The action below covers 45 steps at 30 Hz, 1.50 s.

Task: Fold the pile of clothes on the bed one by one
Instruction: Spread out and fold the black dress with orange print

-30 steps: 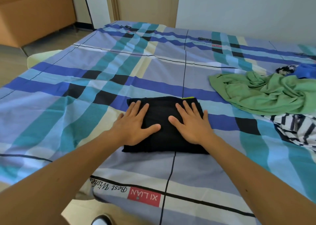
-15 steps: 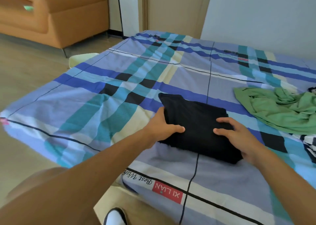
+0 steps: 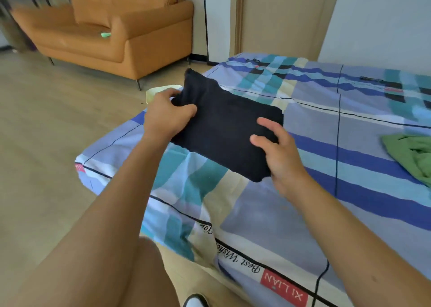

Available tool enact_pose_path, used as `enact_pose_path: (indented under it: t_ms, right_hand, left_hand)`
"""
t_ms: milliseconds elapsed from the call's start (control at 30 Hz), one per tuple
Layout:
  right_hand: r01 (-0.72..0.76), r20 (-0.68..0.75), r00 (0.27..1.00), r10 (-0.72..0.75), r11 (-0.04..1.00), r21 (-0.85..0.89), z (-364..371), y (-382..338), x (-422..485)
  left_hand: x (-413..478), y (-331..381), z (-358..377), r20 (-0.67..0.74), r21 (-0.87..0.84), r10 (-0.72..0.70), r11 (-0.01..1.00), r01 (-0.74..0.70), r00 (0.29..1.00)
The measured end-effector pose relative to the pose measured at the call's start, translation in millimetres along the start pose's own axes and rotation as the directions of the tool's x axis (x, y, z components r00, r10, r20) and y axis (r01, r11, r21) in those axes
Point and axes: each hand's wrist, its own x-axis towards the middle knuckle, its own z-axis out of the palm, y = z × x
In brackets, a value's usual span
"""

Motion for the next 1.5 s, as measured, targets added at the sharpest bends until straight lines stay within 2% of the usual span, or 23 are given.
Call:
enact_pose_path:
  t_ms: [67,100,167,233,267,300,367,400,467,500,567,667,767,833,967,1067,1200,1300,1367,1500]
  right_hand:
    - [-0.043,0.022,0.999,0.044,0.997,-0.070,30,26,9]
    - [-0.068,0.027,0.997,0.074,0.984,-0.166,41,43,10]
    - [-0.124,0.020,0.990,0.142,0.920,-0.372,52,72,7]
    - [-0.143,-0.012,0.987,0.157,0.859,-0.491,54,84,6]
    - [-0.137,-0.030,0.989,0.143,0.832,-0.538,54,84,7]
    - [-0.110,-0.054,0.994,0.098,0.777,-0.620,54,81,9]
    - [0.004,-0.063,0.993,-0.096,0.576,-0.818,57,72,10]
    - [0.079,-0.030,0.979,-0.203,0.506,-0.859,60,67,11]
    - [0.198,0.065,0.958,-0.278,0.483,-0.853,72,59,14]
    - [0.232,0.113,0.958,-0.263,0.485,-0.843,77,59,17]
    - [0.226,0.181,0.973,-0.143,0.446,-0.866,80,69,23]
    - [0.131,0.175,0.981,0.089,0.364,-0.922,68,95,24]
    - [0.123,0.170,0.979,0.111,0.343,-0.931,62,101,23]
    - [0.138,0.184,0.976,0.115,0.329,-0.934,59,98,21]
    - [0.200,0.287,0.940,0.184,0.382,-0.902,37,85,12]
    - [0.203,0.347,0.908,0.234,0.478,-0.854,-3,66,-2]
    - [0.130,0.249,0.961,0.118,0.603,-0.787,-97,41,-32]
    - [0.027,0.064,0.997,0.034,0.652,-0.758,-173,23,-57]
    - [-0.025,-0.067,0.997,-0.041,0.645,-0.764,-222,16,-73]
    - [-0.117,-0.266,0.954,-0.140,0.642,-0.758,-306,8,-100]
  left_hand:
    - [19,-35,-2,-0.016,0.078,-0.058,0.995,0.059,0.998]
    - [23,-56,2,0.021,0.160,-0.086,0.984,0.082,0.996]
    - [27,-96,13,0.119,0.322,-0.175,0.938,0.129,0.977]
    - [31,-114,19,0.134,0.495,-0.222,0.860,0.128,0.966]
    - [35,-114,20,0.093,0.576,-0.162,0.814,0.079,0.982]
    - [38,-109,21,0.066,0.615,-0.032,0.788,-0.016,0.997]
    - [42,-97,27,0.123,0.516,0.276,0.803,-0.299,0.953]
    - [41,-95,33,0.210,0.438,0.345,0.804,-0.403,0.915]
    - [35,-98,46,0.403,0.387,0.324,0.787,-0.480,0.856]
    - [34,-105,54,0.474,0.437,0.255,0.763,-0.476,0.843]
    - [34,-114,64,0.518,0.572,0.131,0.682,-0.456,0.845]
    - [35,-119,69,0.456,0.682,0.055,0.620,-0.388,0.888]
    - [32,-122,70,0.443,0.703,-0.002,0.621,-0.346,0.896]
    - [30,-122,70,0.444,0.702,0.008,0.619,-0.353,0.896]
    - [29,-110,74,0.370,0.752,0.028,0.579,-0.317,0.929]
    - [21,-74,88,0.328,0.703,0.121,0.631,-0.328,0.937]
    - [-19,-5,127,0.451,0.448,0.326,0.722,-0.527,0.831]
    - [-79,47,157,0.597,0.155,0.389,0.802,-0.576,0.702]
    - [-126,72,178,0.697,0.051,0.434,0.763,-0.644,0.570]
    - [-202,101,212,0.828,-0.073,0.476,0.614,-0.786,0.295]
